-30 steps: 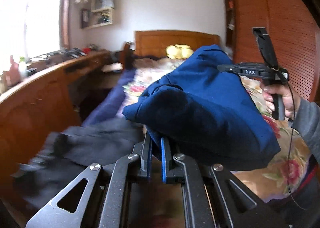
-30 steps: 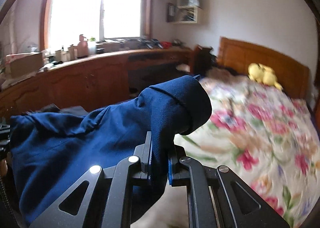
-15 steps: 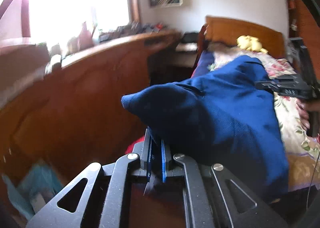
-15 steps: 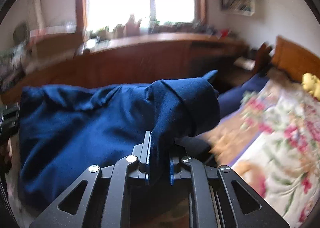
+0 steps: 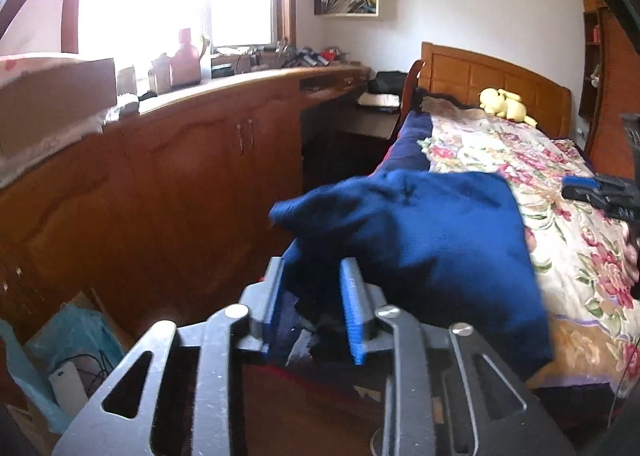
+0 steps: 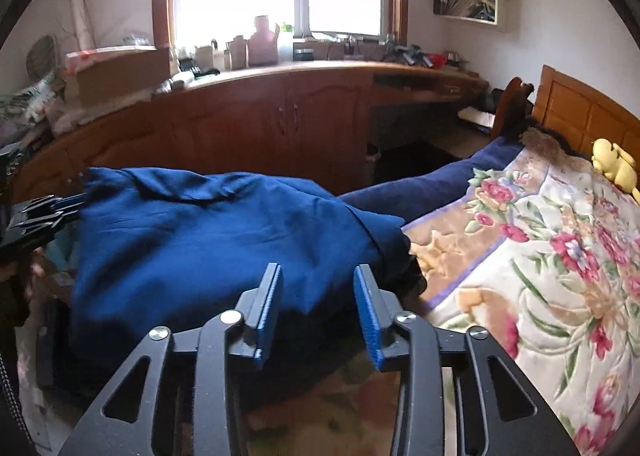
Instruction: Fold large clothes
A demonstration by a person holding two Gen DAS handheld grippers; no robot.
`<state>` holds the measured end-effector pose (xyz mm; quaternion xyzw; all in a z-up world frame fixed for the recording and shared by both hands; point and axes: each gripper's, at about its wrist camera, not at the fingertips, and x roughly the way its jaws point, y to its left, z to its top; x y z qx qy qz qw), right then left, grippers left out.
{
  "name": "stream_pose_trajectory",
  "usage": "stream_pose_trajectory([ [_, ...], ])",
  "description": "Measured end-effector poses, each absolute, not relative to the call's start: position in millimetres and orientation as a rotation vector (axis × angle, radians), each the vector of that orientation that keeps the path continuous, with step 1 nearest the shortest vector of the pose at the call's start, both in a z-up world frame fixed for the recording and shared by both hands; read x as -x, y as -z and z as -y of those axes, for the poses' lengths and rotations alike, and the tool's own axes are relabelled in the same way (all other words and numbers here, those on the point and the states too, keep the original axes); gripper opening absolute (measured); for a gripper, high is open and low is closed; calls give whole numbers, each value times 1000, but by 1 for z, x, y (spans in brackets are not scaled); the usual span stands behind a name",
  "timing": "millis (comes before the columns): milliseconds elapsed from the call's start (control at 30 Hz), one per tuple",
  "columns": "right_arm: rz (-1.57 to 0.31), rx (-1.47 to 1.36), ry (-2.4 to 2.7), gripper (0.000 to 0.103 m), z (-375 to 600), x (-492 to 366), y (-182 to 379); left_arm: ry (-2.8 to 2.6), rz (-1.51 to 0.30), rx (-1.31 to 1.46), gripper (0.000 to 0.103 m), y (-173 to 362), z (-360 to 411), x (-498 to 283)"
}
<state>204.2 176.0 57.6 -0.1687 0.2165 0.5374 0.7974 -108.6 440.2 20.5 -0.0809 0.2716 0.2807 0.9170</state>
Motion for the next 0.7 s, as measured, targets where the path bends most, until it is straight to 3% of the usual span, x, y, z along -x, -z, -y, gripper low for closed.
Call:
stream_pose_trajectory([
  [400, -418, 286, -1017, 72, -23, -158, -56, -388, -499, 49, 40, -64, -319, 69],
  [700, -423, 238, -808, 77, 78, -126, -45, -159, -524, 39, 40, -51, -200, 4],
])
